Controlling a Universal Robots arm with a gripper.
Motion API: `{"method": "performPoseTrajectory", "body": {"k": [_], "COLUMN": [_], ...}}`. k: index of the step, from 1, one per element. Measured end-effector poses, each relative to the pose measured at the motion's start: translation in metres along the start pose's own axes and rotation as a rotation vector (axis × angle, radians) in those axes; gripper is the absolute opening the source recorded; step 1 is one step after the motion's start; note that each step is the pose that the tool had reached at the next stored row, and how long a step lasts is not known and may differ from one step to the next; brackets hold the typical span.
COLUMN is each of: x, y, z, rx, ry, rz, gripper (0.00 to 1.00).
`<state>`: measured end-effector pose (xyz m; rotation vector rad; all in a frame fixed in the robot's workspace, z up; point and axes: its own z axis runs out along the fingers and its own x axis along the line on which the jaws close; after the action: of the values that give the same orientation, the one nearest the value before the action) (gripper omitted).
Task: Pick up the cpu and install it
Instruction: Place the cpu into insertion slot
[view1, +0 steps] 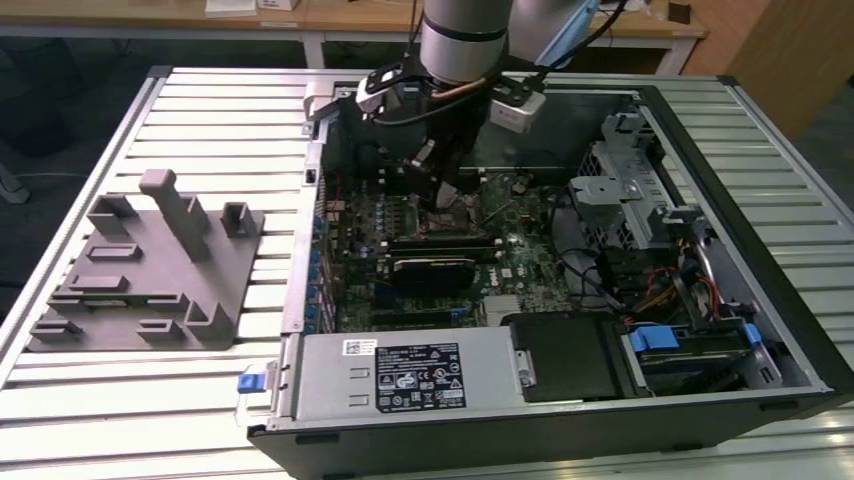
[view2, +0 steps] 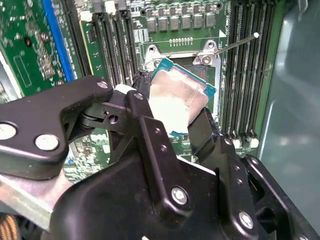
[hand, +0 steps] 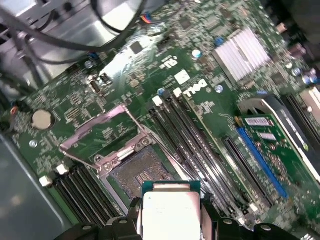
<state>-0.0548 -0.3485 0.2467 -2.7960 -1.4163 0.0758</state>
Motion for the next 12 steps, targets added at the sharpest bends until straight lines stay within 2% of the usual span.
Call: {"method": "performPoseTrajectory", "body": {"k": [3, 8, 12], "x": [0.0003, 0.0009, 0.0012], "y": [0.0004, 0.0012, 0.0015], "z": [0.0008, 0.0019, 0.0026], "rx": [-0.0002, -0.0020, -0.0026], "ry": [-0.0001, -0.0017, -0.0018], "rz": [-0.009, -0.050, -0.057], "gripper": [0.54, 0.54, 0.54]}}
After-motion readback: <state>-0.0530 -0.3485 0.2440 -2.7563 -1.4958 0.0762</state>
